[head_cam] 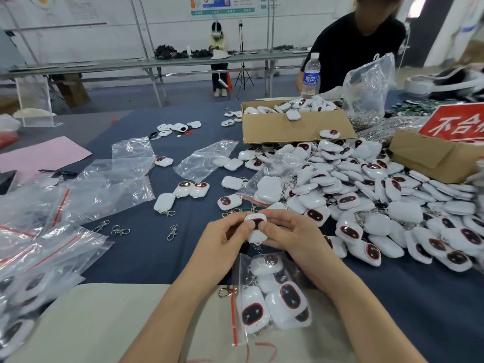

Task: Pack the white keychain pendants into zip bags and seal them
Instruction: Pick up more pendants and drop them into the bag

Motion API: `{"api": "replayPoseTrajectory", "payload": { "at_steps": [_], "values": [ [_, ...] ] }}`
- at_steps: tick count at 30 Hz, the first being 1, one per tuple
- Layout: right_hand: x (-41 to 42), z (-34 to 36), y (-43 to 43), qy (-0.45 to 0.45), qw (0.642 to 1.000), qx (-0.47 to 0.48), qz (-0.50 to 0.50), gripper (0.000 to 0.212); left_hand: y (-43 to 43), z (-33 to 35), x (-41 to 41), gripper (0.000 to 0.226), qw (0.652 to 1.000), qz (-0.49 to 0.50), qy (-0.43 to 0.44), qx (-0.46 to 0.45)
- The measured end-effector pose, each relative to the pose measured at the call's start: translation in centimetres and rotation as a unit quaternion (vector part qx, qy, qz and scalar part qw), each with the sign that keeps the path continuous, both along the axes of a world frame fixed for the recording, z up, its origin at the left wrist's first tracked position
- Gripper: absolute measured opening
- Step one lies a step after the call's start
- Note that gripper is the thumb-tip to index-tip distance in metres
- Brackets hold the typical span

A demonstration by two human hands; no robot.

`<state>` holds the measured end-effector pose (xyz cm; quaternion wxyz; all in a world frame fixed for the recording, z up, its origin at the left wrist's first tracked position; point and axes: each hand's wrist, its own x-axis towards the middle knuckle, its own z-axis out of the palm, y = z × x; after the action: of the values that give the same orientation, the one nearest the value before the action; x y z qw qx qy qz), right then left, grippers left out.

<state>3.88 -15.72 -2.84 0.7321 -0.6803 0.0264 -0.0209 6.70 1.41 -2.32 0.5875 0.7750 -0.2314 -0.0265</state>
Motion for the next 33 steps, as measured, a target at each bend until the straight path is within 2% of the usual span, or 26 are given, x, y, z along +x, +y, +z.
{"api": "replayPoseTrajectory", "payload": {
  "at_steps": [16, 21, 33],
  "values": [
    [0.1, -0.1, 0.1, 0.005, 0.999, 0.042, -0.013, 0.015, -0.1, -0.8, 0.2, 0.022, 1.000, -0.003, 0.017, 0.001],
    [0.1, -0.1, 0.1, -0.010, 1.000, -0.006, 0.009, 0.021, 0.0, -1.0, 0.4, 0.024, 1.000, 0.003, 0.014, 0.007],
    [0.0, -0.2, 0.0, -0.004, 1.000, -0.013, 0.000, 0.020, 0.3, -0.7, 0.2, 0.027, 1.000, -0.025, 0.013, -0.002]
  ]
}}
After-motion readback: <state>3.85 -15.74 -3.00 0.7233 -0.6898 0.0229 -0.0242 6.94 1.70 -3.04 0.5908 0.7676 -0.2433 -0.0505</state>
